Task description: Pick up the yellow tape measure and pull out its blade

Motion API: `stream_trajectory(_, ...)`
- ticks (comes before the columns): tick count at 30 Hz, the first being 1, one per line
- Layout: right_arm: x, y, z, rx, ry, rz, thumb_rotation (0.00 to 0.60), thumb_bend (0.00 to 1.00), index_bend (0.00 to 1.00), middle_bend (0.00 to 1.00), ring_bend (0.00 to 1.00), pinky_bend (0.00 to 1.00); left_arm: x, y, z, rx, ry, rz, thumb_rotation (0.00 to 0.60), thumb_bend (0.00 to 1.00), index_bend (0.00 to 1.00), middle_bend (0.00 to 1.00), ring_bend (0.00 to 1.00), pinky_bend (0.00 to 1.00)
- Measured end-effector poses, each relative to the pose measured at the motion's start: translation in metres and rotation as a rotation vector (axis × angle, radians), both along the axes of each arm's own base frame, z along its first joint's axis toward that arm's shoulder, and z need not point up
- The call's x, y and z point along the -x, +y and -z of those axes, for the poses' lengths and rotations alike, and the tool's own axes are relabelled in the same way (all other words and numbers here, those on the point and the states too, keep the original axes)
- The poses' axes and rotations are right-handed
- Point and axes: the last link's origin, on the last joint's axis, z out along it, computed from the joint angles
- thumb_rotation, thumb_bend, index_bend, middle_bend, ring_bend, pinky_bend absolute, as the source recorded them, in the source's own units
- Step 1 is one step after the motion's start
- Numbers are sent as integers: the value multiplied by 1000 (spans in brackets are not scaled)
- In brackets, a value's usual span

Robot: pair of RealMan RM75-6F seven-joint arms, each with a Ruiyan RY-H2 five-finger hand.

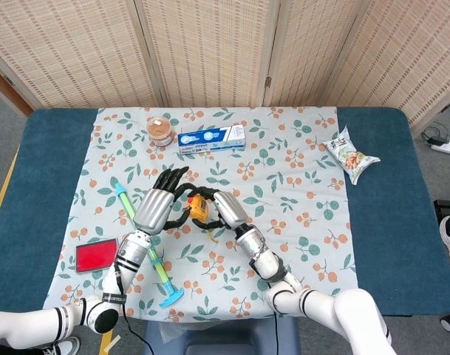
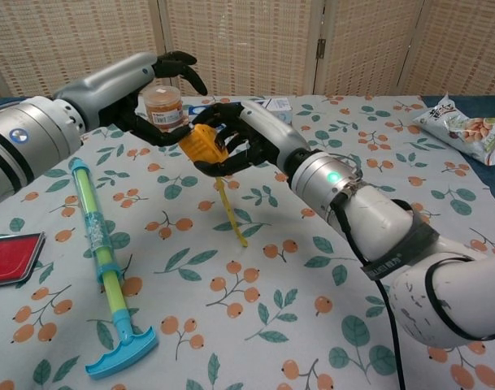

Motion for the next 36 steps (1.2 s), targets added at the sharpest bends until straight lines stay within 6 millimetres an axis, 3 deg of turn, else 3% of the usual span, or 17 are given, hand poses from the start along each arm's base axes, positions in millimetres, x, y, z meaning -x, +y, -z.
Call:
stream_trajectory(5,1,0,0,1,-1,1,600,447,536,516,454,333,0,2,0,-5,6,-2,600,599,398,95,27,0)
stream_trajectory(10,2,-1,-1,5,0,8,600,447,535,516,456,333,2,3,-2,-13,3,-4,600,680,478,120,39,0)
stream_trajectory(23,2,-3,-2,7,-7,18,600,446,535,516,457,333,5,5,-9,-38,1,-4,600,694,491,133,44,0)
stream_trajectory(28,2,-4,-3,12,-12,21,600,446,535,516,458,332,6,4,-8,-30,18,-3,600,789,523,135,44,0)
stream_trajectory(36,4,-6,-6,19,-12,24,600,446,535,515,458,330,5,4,-8,-33,20,2,600,837,571,163,57,0)
